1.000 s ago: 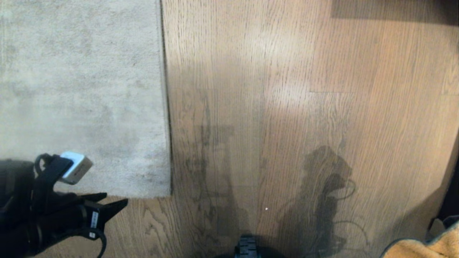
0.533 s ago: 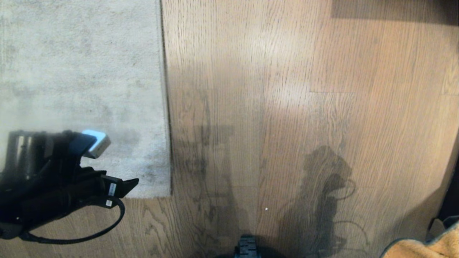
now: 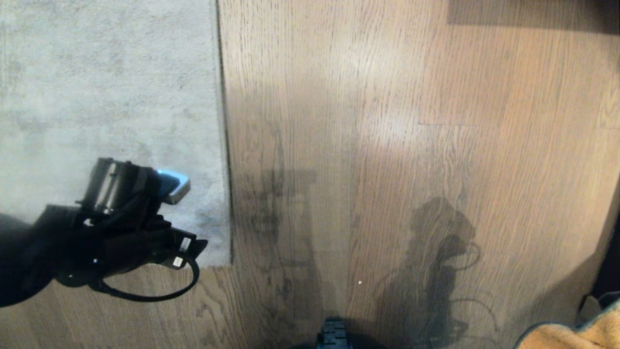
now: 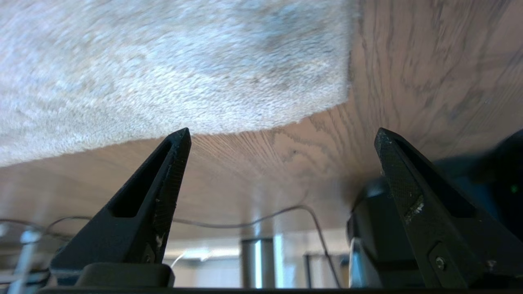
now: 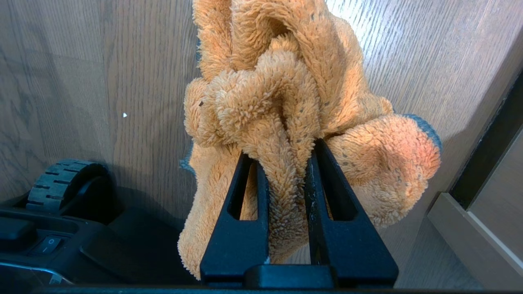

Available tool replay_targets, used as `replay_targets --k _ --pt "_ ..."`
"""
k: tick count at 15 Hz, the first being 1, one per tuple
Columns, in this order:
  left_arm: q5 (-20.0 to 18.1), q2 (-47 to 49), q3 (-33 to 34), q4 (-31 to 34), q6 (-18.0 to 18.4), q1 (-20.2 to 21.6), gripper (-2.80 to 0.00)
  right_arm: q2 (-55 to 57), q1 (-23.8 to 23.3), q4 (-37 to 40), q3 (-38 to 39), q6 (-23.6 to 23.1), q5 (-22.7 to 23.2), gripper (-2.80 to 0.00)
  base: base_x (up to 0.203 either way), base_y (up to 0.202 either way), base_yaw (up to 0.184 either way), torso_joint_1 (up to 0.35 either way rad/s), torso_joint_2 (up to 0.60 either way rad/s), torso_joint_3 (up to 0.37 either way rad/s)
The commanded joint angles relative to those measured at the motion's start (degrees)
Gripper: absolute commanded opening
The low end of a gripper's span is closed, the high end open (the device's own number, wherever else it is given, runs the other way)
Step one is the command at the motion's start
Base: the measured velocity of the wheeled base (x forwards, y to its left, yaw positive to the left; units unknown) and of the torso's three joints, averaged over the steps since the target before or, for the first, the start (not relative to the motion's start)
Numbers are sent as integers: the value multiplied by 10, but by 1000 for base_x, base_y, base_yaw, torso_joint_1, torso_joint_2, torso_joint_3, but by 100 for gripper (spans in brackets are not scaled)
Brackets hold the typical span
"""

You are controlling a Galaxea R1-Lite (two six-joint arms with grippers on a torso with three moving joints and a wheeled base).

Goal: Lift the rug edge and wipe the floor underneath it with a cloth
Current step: Lift up the carpet

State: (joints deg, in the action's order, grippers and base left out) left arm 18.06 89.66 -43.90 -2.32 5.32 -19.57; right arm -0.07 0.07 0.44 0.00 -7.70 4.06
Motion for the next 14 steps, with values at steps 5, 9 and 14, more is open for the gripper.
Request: replay_targets --k 5,9,14 --pt "47 94 -77 40 13 -23 0 1 0 0 0 0 1 -280 0 0 0 0 0 0" --pt "121 140 -142 63 67 -22 0 1 0 0 0 -1 1 -280 0 0 0 0 0 0" --pt "154 170 -192 64 79 -22 0 1 0 0 0 -1 1 -280 0 0 0 0 0 0"
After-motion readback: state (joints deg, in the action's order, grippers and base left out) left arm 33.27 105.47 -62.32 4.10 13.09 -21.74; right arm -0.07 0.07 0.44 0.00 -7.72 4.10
